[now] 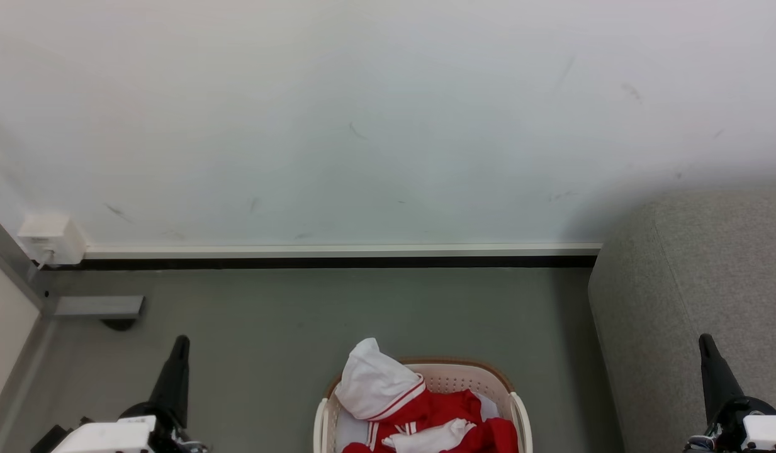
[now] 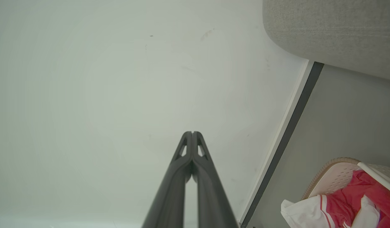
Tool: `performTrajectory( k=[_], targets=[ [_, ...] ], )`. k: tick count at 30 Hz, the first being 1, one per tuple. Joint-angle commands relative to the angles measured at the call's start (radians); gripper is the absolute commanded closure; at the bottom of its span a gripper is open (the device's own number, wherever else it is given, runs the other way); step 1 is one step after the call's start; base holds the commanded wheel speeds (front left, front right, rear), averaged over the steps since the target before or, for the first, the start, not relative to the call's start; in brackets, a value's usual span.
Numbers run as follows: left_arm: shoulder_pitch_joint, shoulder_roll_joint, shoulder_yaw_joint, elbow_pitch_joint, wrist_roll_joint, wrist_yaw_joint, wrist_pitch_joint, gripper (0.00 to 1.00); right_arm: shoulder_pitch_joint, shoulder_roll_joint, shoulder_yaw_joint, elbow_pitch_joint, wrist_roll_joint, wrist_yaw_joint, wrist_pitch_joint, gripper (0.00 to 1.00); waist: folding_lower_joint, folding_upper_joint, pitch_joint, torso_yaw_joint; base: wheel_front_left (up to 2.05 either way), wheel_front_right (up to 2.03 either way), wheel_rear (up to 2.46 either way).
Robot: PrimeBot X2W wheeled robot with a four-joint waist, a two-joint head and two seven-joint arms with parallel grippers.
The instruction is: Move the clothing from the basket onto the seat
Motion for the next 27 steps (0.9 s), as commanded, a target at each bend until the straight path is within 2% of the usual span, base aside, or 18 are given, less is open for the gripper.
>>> performTrajectory(
  k=[1, 13, 14, 22, 27],
  targets=[
    [-0.008, 0.003, 0.001, -0.003, -0.011, -0.001, 0.003, 1.00, -0.014, -0.007, -0.004, -0.005, 0.000, -0.003, 0.002, 1.00, 0.0000, -0.0001, 0.000, 0.000, 0.00, 0.00, 0.00],
    [-0.008, 0.003, 0.001, -0.003, -0.011, -0.001, 0.003, 1.00, -0.014, -0.007, -0.004, -0.005, 0.000, -0.003, 0.002, 1.00, 0.0000, -0.0001, 0.000, 0.000, 0.00, 0.00, 0.00],
    [0.001, -0.001, 0.000, 0.002, 0.000, 0.000, -0.001, 0.00, 0.001, 0.001, 0.001, 0.003, 0.000, 0.000, 0.000, 0.00, 0.0000, -0.0001, 0.000, 0.000, 0.00, 0.00, 0.00],
    [0.010, -0.005, -0.028, 0.023, 0.010, 0.000, -0.033, 0.00, 0.017, 0.007, 0.024, 0.017, -0.025, 0.000, -0.033, 0.00, 0.0000, -0.0001, 0.000, 0.000, 0.00, 0.00, 0.00],
    [0.006, -0.004, -0.044, 0.027, 0.046, 0.000, -0.058, 0.00, 0.016, 0.005, 0.032, 0.016, -0.108, 0.000, -0.058, 0.00, 0.0000, -0.0001, 0.000, 0.000, 0.00, 0.00, 0.00]
  ],
)
